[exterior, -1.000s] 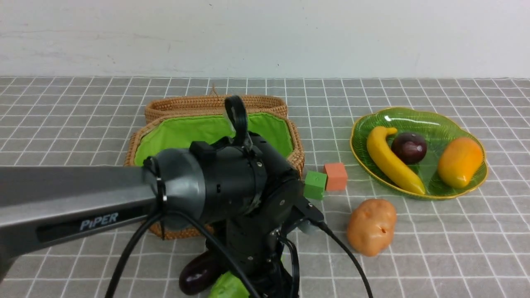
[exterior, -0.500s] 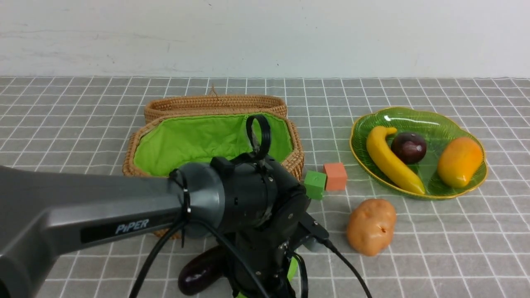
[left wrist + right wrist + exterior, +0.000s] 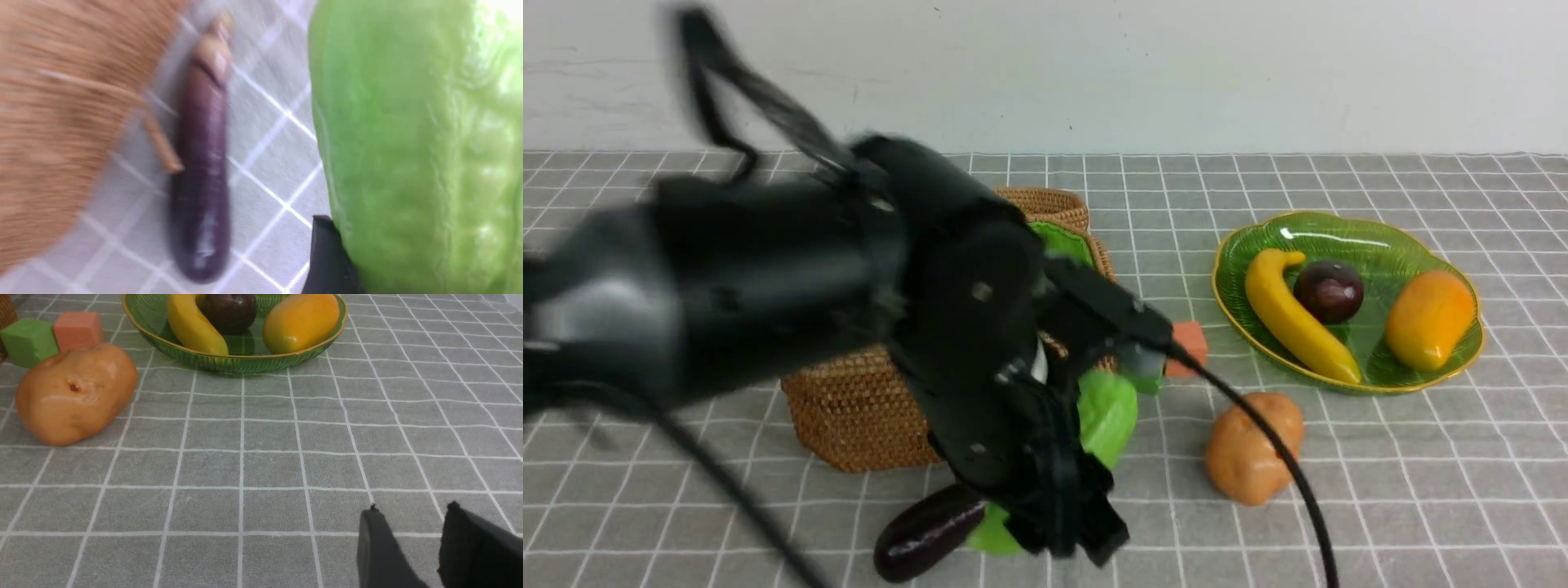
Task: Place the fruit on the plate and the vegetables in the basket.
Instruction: Take a chayote with your left arm and place it on the basket on the left.
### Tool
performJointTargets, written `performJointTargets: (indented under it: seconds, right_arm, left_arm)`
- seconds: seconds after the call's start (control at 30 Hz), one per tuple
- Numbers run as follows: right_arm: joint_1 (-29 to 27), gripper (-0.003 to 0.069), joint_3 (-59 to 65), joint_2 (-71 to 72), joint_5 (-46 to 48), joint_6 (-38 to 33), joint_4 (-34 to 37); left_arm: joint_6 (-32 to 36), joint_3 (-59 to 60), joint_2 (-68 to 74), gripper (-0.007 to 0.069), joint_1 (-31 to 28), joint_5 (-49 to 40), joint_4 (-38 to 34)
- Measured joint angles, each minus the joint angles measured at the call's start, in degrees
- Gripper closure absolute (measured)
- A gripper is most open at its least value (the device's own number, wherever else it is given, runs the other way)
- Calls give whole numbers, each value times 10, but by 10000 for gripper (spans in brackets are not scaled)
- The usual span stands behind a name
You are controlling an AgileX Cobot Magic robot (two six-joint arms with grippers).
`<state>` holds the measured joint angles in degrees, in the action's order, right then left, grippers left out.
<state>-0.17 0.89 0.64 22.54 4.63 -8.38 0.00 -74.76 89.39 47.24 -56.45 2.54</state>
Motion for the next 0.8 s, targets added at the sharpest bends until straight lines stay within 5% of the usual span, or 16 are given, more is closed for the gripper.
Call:
performJointTargets:
  seconds: [0.33,0.57,0.8]
  right_arm:
    - [0,421,0,0,0,0,0]
    - [0,420,0,0,0,0,0]
    - [0,420,0,0,0,0,0]
  left_arm:
    - [-69,-75,-67,198,-40,24,143]
    - [9,-154,-18,198,-159,-15,55]
    - [71,-180,21,198,-192,-31,-19]
